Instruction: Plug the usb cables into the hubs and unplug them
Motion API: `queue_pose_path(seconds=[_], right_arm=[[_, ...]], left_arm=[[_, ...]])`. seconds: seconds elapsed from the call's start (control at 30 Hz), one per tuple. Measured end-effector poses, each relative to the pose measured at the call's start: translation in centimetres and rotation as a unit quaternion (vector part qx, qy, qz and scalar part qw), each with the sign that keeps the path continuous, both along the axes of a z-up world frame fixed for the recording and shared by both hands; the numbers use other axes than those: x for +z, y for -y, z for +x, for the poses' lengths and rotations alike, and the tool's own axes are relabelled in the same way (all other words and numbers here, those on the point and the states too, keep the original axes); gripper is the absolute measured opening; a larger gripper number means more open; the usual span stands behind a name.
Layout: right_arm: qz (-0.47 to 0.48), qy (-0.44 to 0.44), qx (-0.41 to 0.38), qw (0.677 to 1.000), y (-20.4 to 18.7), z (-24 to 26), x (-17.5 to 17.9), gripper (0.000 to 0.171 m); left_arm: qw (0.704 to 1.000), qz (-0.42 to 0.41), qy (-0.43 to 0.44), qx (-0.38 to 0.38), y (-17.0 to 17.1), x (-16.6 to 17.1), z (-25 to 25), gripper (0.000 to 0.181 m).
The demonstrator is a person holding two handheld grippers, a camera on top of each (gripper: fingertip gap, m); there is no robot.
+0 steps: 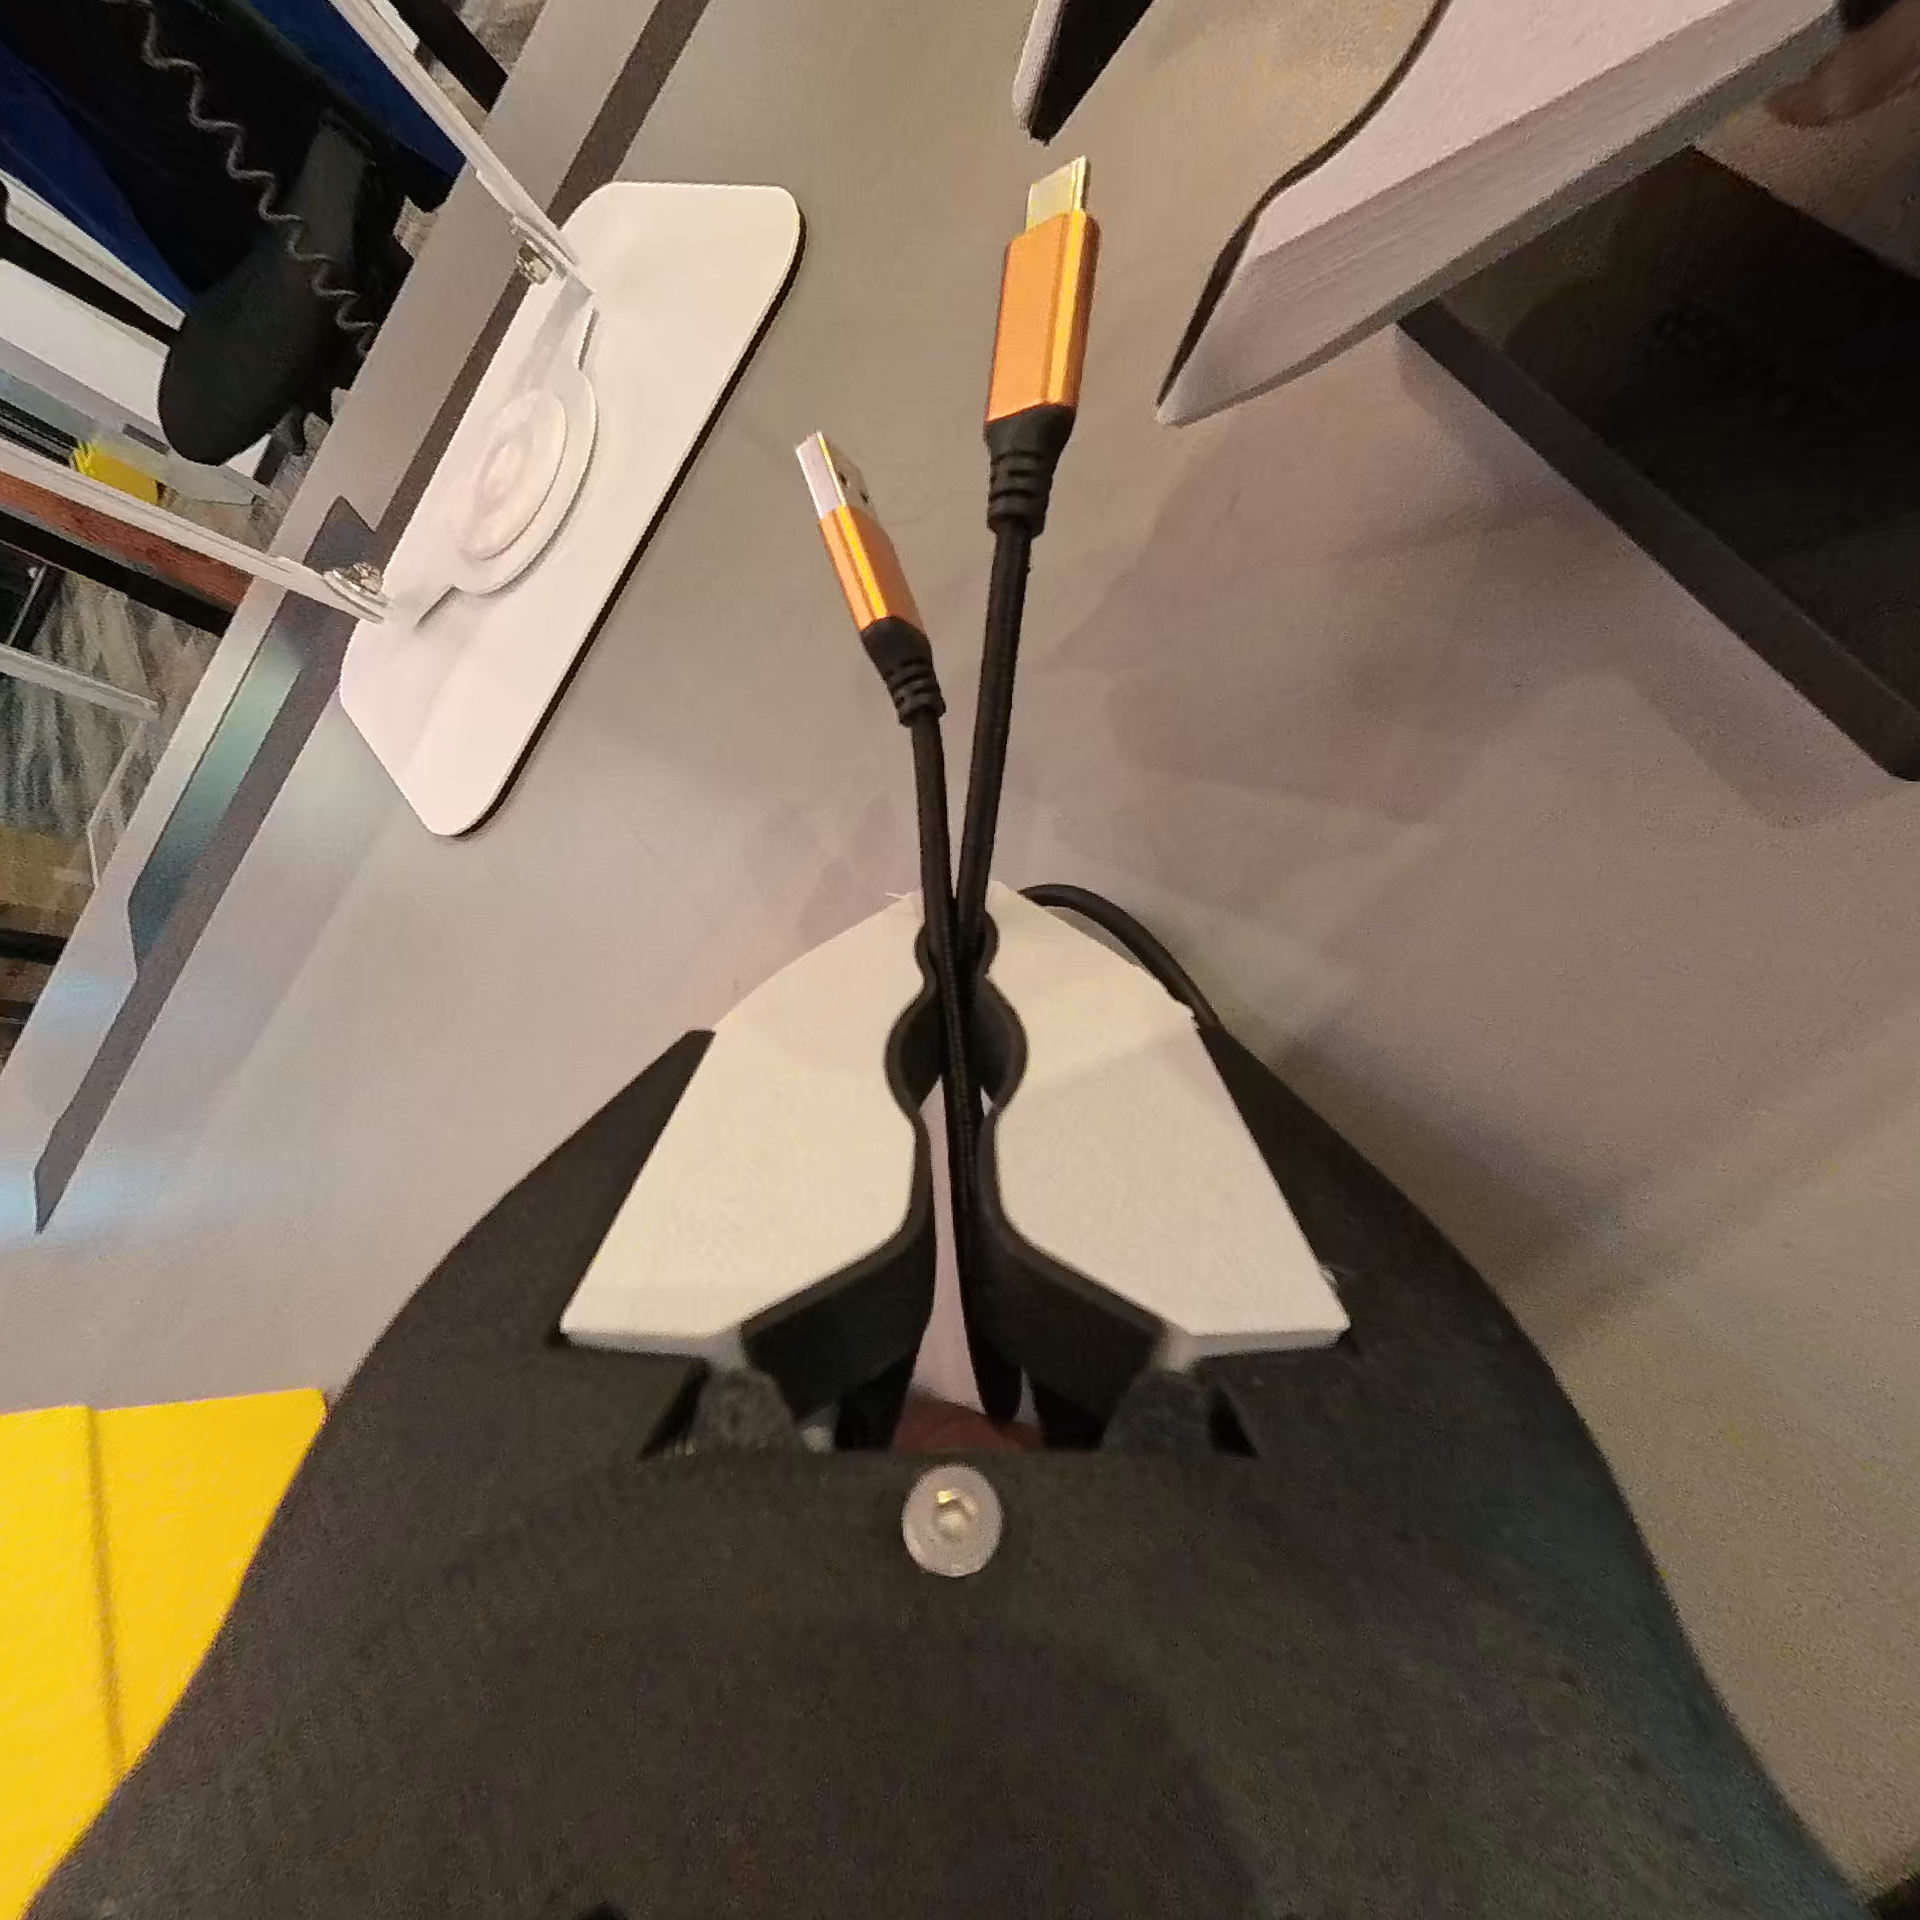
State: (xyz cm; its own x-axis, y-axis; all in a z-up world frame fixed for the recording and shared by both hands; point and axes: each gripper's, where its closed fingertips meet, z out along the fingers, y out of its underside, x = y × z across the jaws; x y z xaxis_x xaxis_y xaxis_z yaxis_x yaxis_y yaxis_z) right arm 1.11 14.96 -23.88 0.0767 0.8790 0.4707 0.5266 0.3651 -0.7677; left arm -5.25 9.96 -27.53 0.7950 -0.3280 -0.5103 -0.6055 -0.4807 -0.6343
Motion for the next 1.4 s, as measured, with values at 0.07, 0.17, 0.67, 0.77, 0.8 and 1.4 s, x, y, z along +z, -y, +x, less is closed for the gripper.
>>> queue_pose_path(seconds=[0.07,0.17,0.67,0.77,0.8,1.4], right_arm=[[0.003,0.001,0.0,1.0,0.0,0.0,0.0,0.038],[0.005,0.001,-0.006,1.0,-0.2,0.2,0.1,0.039],[-0.015,0.007,-0.04,0.999,-1.9,1.2,-1.2,0.055],[-0.014,0.002,-0.04,0.999,-1.8,1.3,-1.1,0.054],[-0.013,0.0,-0.042,0.999,-1.8,1.4,-1.1,0.054],[-0.016,-0.046,-0.057,0.997,-2.3,1.7,0.3,0.051]], left_arm=[[1.0,0.0,-0.001,0.0,0.0,0.0,0.0,0.0],[1.0,0.001,-0.002,-0.001,0.0,0.0,0.0,0.0],[1.0,0.004,0.001,0.003,-0.1,0.1,-0.1,0.003],[1.0,0.022,-0.014,0.008,-0.1,0.4,-0.2,0.01],[0.999,0.029,-0.022,0.007,-0.1,0.5,-0.2,0.012],[0.99,0.102,-0.094,-0.033,0.5,1.7,1.1,0.03]])
